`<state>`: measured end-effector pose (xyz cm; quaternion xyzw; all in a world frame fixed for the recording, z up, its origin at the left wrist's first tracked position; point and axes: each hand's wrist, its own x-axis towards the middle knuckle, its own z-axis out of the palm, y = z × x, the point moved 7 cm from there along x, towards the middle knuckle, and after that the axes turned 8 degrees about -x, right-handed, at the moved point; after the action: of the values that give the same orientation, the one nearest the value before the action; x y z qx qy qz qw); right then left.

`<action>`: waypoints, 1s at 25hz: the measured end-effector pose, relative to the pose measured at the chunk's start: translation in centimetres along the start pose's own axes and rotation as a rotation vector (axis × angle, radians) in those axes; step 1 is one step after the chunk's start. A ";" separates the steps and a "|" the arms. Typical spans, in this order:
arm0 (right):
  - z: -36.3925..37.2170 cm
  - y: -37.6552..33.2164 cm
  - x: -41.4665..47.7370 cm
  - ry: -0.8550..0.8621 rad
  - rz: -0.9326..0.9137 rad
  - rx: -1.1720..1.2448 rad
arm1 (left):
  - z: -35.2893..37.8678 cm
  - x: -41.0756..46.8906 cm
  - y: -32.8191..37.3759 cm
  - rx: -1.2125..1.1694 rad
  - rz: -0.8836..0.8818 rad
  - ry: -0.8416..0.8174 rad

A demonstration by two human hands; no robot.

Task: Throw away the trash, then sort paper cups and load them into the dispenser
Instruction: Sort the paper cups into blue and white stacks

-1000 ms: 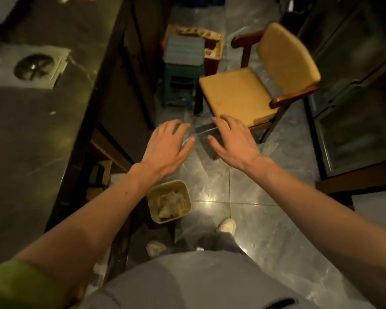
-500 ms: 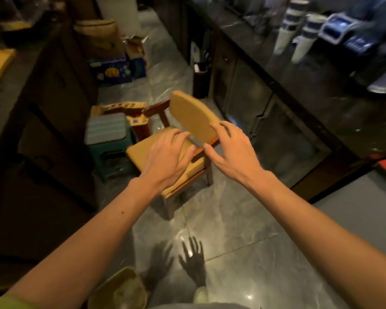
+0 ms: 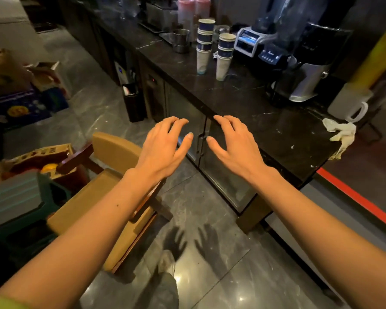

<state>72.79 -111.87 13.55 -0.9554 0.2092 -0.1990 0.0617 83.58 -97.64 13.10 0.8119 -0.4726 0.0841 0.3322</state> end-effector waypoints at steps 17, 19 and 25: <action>8.5 21.1 34.0 0.001 0.177 -0.072 | 17.7 38.4 -10.0 0.028 0.174 -0.159; 9.1 24.2 37.4 -0.021 0.201 -0.017 | 20.0 42.2 -9.6 0.023 0.168 -0.194; 10.1 30.7 46.6 -0.041 0.255 0.156 | 24.3 52.1 -10.7 -0.093 0.037 -0.168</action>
<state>104.19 -159.12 14.67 -0.9173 0.3114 -0.1858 0.1646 116.13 -146.16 13.07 0.7908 -0.5173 -0.0004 0.3272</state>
